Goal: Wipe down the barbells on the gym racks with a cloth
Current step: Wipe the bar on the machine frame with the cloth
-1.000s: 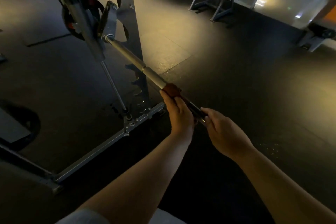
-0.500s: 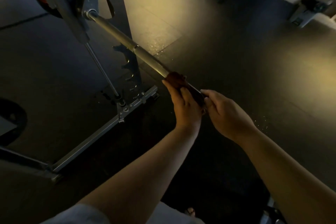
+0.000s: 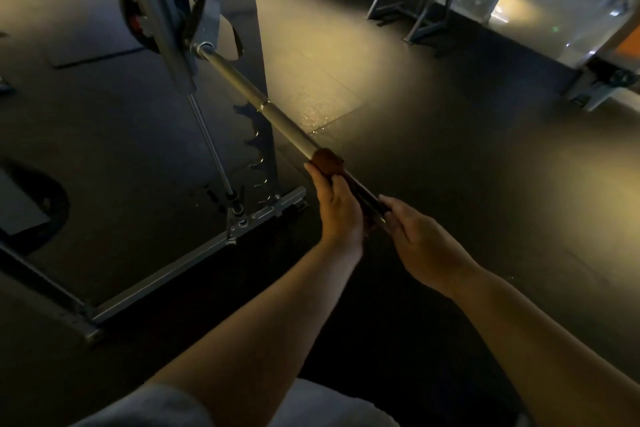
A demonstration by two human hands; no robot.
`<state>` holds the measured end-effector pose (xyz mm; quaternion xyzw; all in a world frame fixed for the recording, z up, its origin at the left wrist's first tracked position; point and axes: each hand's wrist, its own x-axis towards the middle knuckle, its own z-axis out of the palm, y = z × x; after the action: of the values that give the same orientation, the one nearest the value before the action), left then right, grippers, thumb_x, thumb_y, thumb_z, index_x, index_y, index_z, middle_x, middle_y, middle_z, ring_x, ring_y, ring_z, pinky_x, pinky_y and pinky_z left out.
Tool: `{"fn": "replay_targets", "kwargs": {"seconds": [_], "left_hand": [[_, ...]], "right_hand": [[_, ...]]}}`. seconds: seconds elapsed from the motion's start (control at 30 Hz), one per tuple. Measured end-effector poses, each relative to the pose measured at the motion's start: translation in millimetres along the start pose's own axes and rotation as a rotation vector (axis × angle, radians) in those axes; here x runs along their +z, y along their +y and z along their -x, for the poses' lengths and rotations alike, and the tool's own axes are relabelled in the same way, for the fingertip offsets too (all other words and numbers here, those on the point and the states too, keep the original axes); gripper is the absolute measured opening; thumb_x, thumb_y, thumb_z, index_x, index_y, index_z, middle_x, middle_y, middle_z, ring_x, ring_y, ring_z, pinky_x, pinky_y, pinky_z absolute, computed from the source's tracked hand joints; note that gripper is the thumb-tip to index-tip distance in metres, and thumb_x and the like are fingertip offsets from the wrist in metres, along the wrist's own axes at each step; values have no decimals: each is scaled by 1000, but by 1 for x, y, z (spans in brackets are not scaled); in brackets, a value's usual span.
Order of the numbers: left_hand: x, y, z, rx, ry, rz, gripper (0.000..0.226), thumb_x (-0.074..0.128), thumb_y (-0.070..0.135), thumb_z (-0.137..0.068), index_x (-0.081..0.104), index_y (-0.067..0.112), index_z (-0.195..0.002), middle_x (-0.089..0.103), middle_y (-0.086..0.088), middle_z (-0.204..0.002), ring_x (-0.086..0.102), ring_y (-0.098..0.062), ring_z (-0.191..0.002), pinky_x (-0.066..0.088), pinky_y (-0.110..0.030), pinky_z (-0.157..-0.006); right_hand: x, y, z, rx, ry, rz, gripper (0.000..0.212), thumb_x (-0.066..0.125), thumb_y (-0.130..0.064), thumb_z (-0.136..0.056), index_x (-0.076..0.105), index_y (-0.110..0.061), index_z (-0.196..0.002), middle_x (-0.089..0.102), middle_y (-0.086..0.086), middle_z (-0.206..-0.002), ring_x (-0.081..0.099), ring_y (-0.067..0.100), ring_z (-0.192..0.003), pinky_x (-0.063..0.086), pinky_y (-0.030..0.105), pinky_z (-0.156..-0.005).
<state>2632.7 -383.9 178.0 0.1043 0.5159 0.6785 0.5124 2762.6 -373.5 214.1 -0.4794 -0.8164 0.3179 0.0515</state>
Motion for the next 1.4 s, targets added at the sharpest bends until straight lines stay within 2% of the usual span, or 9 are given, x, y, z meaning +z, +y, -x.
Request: {"fn": "replay_targets", "kwargs": {"seconds": [0.1, 0.2, 0.37, 0.6, 0.7, 0.77, 0.97, 1.13, 1.4], "left_hand": [[2, 1, 3, 7, 9, 4, 60, 33, 40, -109, -2, 67, -149, 30, -5, -161, 42, -33, -138, 38, -64, -110], [9, -15, 27, 6, -49, 9, 59, 33, 40, -109, -2, 69, -148, 26, 0, -163, 38, -31, -142, 38, -57, -109], [10, -49, 59, -11, -162, -70, 57, 33, 43, -109, 0, 74, -143, 47, 1, -145, 55, -20, -123, 51, -50, -95], [10, -8, 31, -23, 2, -26, 56, 30, 45, -109, -3, 65, -150, 30, -5, -160, 47, -25, -122, 48, -43, -82], [17, -17, 37, -6, 16, -6, 55, 30, 47, -109, -2, 66, -149, 29, -3, -160, 46, -26, -125, 47, -50, -88], [23, -32, 44, 19, 11, 18, 55, 30, 45, -109, -1, 68, -149, 24, 1, -164, 40, -29, -137, 44, -55, -100], [29, -61, 54, 115, 23, 3, 55, 29, 39, -110, 3, 67, -149, 33, 7, -155, 50, -7, -116, 45, -50, -102], [29, -49, 39, 123, 96, -7, 55, 30, 39, -110, 3, 64, -150, 23, 0, -165, 39, -29, -141, 42, -64, -107], [35, -110, 77, 257, -22, -51, 57, 37, 49, -102, 8, 74, -144, 30, 4, -160, 45, -20, -138, 41, -58, -111]], "right_hand": [[0, 4, 6, -9, -3, -14, 44, 35, -32, -111, 34, -28, -156, 61, -12, -106, 63, -9, -79, 46, 15, -57], [-3, 5, 4, -20, -5, -43, 44, 35, -30, -111, 35, -27, -156, 62, -8, -123, 65, -5, -84, 49, 16, -66], [-2, 6, 7, -17, -34, -134, 42, 32, -31, -112, 36, -31, -154, 62, -8, -126, 65, 5, -99, 55, 28, -86], [-9, 21, 20, 11, -57, -158, 44, 35, -30, -111, 35, -31, -156, 62, -9, -116, 65, 8, -90, 48, 16, -68], [-9, 30, 27, -5, -44, -146, 44, 36, -30, -111, 36, -30, -155, 62, -11, -105, 67, 5, -78, 49, 15, -58], [-8, 34, 27, -15, -49, -169, 44, 36, -29, -111, 35, -30, -155, 63, -13, -111, 67, 4, -79, 52, 15, -63], [-8, 37, 26, -75, -84, -225, 47, 36, -26, -111, 31, -31, -158, 49, -7, -150, 50, 1, -126, 43, 16, -91], [-7, 45, 31, -144, -52, -183, 46, 37, -24, -111, 33, -29, -157, 49, -4, -152, 50, 5, -132, 44, 22, -104], [-7, 60, 36, -178, -71, -103, 47, 31, -30, -112, 28, -33, -159, 40, -8, -159, 37, -5, -129, 32, 7, -88]]}}
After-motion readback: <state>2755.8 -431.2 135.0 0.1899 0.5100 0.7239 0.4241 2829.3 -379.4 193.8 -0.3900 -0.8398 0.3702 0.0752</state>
